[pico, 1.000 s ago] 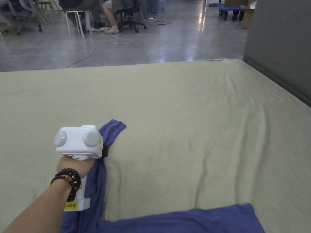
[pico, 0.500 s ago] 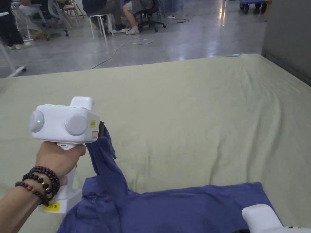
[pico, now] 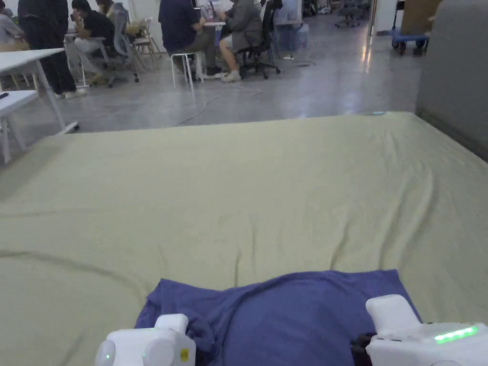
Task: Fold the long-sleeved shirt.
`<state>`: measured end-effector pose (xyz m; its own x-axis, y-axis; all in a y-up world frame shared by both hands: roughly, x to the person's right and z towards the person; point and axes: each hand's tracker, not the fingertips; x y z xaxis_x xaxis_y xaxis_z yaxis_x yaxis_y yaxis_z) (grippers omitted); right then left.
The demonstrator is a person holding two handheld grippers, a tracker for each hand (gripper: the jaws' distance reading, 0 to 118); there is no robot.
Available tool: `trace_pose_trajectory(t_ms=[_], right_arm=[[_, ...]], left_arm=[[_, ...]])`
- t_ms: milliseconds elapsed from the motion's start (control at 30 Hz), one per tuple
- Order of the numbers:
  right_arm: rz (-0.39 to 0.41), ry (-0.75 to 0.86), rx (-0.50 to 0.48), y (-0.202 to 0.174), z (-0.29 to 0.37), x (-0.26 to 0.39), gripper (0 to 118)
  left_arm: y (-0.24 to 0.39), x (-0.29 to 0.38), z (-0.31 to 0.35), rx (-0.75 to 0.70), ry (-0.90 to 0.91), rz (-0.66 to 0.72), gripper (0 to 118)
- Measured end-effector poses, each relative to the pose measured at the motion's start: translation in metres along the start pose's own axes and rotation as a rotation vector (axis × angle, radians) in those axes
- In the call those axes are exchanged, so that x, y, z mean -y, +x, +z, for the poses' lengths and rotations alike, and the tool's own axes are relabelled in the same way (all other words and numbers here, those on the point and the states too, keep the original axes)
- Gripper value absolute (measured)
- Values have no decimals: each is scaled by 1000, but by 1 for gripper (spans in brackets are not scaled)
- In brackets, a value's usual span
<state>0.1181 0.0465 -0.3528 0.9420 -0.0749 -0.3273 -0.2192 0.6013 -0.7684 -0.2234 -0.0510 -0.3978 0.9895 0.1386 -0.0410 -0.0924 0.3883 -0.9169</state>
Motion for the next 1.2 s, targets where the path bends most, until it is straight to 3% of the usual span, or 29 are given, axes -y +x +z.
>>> trace_pose_trajectory(t_ms=[33, 67, 133, 167, 300, 333, 367, 400, 467, 533, 733, 767, 800, 833, 867, 1000, 1067, 1133, 1167, 1200], right_arm=[[-1, 6, -1, -1, 3, 3, 0], [-3, 6, -1, -2, 5, 6, 0], [-4, 2, 1, -5, 12, 9, 0], [-1, 2, 5, -6, 15, 10, 0], [1, 9, 8, -7, 24, 8, 0], [1, 18, 7, -8, 25, 7, 0], [-2, 26, 10, -8, 24, 7, 0], [-7, 27, 15, -9, 24, 6, 0], [-13, 25, 24, -10, 24, 5, 0], [-14, 30, 26, -9, 24, 6, 0], [-28, 25, 18, -6, 22, 9, 0], [-27, 20, 20, -5, 20, 9, 0], [-27, 13, 26, -4, 18, 9, 0], [-26, 9, 28, -3, 15, 9, 0], [-28, 5, 27, -2, 12, 9, 0], [-108, -31, -17, 17, -8, 8, 0], [-101, -46, -4, 27, -20, 4, 0], [-104, -70, 25, 34, -32, -3, 0], [-107, -72, 28, 40, -37, -8, 0], [-110, -75, 30, 46, -43, -14, 0]], left_arm=[[-5, 1, -4, 17, 37, 31, 6], [-7, 0, -3, -4, 64, 47, 19], [-9, -2, 15, 3, 81, 42, 93], [-11, -3, 24, 35, 91, 42, 118], [-15, -3, 90, 114, 198, 28, 110], [-16, -4, 102, 85, 226, 27, 96], [-17, -4, 113, 61, 267, 9, 56], [-15, 1, 117, 40, 312, -24, 0], [-19, -1, 121, -22, 347, -35, 0], [-24, -6, 114, 45, 279, -58, 0], [-50, -76, 77, -7, 300, 25, 3], [-57, -91, 65, -18, 286, 32, 24], [-59, -107, 49, -26, 242, 73, 68], [-66, -121, 30, -42, 185, 88, 95], [-72, -129, 17, -61, 171, 124, 101], [-88, -149, -37, -67, 68, 224, 98], [-93, -159, -57, -82, 26, 245, 92], [-93, -164, -68, -108, 21, 249, 62], [-89, -165, -70, -120, 2, 230, 54], [-80, -166, -63, -124, 29, 196, 27]])
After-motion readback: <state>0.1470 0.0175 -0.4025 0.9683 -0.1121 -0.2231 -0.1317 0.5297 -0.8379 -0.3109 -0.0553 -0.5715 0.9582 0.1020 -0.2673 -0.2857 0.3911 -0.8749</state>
